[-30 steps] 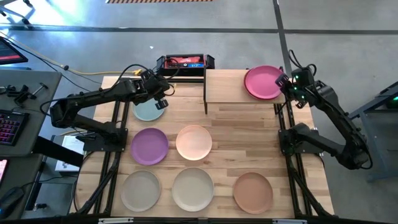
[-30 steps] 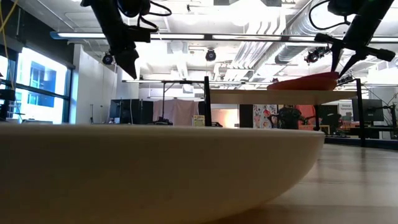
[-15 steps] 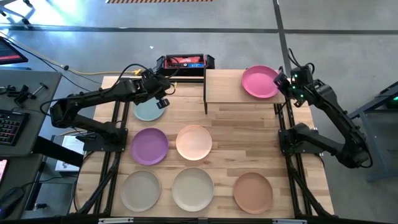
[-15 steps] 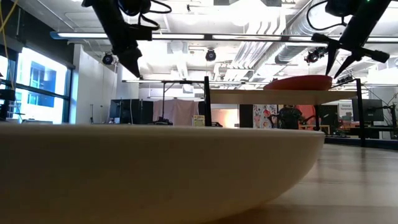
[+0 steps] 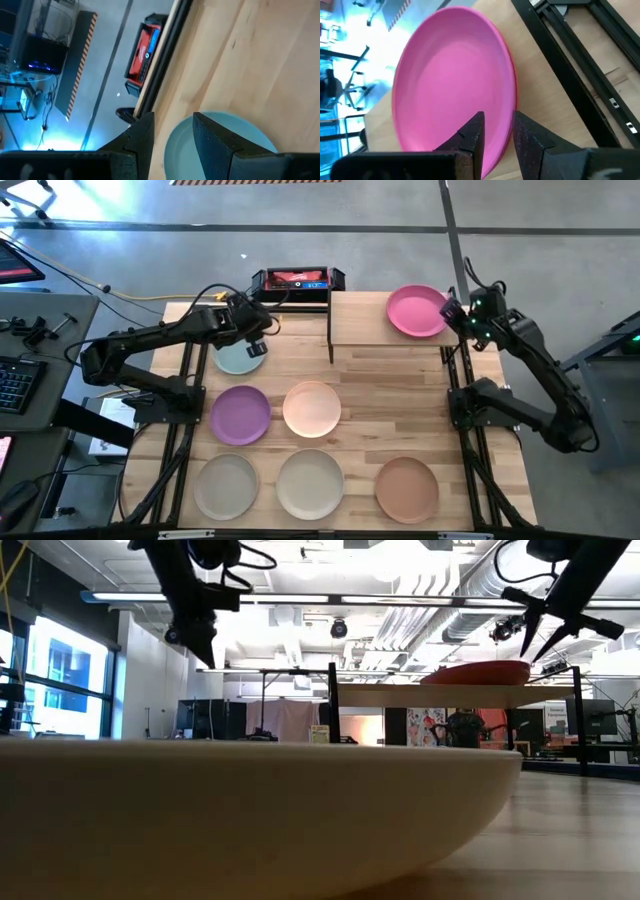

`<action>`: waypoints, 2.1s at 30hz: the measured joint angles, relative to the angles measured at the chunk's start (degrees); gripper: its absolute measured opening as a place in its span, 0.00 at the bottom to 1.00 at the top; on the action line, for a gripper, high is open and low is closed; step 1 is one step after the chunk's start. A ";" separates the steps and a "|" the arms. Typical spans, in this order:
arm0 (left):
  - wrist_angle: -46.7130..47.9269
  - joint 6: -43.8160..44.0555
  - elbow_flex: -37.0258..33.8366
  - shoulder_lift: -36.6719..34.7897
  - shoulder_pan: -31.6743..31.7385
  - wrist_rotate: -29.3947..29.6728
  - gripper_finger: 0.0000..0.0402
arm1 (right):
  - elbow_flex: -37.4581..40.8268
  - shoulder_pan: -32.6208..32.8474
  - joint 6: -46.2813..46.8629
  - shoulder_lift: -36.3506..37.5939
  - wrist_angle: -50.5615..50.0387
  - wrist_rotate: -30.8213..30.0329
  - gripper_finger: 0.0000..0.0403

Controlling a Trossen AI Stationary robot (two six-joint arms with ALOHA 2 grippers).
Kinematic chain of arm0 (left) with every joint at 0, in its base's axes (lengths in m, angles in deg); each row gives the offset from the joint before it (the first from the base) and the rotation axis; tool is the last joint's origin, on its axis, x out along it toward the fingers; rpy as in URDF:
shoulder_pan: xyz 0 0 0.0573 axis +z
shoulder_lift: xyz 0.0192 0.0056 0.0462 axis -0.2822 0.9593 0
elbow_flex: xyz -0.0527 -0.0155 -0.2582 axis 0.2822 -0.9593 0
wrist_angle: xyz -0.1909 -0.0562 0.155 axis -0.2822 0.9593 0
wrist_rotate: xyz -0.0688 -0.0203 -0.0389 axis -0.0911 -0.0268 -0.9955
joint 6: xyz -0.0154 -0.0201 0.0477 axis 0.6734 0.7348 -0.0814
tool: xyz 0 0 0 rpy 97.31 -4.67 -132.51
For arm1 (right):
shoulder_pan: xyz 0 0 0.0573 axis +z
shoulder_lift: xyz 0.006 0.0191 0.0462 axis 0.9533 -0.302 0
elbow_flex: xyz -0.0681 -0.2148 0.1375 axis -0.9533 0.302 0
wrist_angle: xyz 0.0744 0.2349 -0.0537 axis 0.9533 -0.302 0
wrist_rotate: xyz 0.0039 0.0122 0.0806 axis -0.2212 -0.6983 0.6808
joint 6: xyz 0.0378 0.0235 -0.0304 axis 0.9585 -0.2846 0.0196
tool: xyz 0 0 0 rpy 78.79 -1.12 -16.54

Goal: Place and stack plates onto a shelf
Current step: Stack the pink plate on top of the orange plate on the shelf, then stack the white plate on top of the pink plate on the shelf

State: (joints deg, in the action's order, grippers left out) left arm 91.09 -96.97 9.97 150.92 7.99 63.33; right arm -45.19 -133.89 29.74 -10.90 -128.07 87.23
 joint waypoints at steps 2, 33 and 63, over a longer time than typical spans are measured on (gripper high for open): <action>1.72 0.54 0.00 0.00 0.00 -0.01 0.31 | 0.00 0.02 0.00 0.85 -0.01 0.04 0.19; 23.77 16.49 0.00 -10.27 -0.07 -21.55 0.31 | 0.00 40.22 7.69 -4.17 26.76 -3.26 0.19; 24.29 19.83 0.00 -12.66 -0.07 -28.81 0.31 | 0.00 77.60 12.07 -30.24 53.91 -9.75 0.19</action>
State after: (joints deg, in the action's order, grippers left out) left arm 115.38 -77.14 9.97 138.27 7.92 34.52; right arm -45.19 -56.30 41.81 -41.13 -74.16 77.48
